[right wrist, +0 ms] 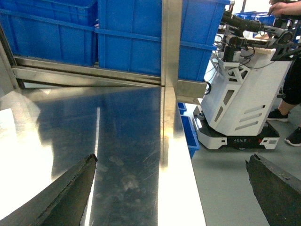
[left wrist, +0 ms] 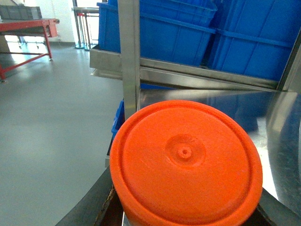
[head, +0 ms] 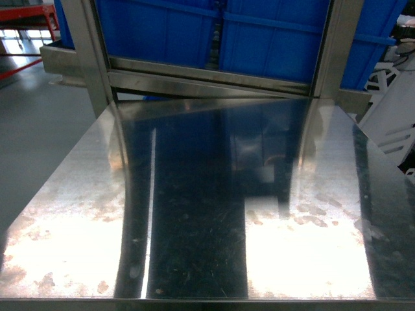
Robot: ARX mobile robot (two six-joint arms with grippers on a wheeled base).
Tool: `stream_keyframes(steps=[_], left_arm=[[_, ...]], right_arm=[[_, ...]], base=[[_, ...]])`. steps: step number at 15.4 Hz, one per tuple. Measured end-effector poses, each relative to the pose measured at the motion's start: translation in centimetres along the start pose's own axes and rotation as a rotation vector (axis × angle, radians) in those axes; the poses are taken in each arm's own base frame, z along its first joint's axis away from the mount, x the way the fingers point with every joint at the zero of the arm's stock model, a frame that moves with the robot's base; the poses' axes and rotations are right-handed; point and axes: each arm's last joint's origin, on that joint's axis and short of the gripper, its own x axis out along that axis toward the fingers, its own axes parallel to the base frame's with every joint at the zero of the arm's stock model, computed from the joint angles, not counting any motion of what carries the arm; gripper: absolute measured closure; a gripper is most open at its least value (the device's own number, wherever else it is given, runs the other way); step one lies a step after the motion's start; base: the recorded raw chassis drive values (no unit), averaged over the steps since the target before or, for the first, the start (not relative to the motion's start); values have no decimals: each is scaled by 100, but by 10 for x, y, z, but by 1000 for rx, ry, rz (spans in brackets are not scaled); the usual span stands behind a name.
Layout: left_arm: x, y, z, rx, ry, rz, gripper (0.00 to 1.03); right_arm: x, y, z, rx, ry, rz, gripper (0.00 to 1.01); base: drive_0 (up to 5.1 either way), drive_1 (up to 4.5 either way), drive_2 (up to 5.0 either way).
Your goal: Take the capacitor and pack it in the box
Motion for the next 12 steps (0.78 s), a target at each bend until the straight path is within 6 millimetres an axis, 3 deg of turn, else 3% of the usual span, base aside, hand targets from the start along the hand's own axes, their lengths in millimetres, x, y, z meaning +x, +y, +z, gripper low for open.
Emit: stream_keyframes(steps=[12], left_arm=[[0,0,0,0,-3,0,58]], right_arm=[[0,0,0,0,-1,0,3]], base=[[0,0,0]])
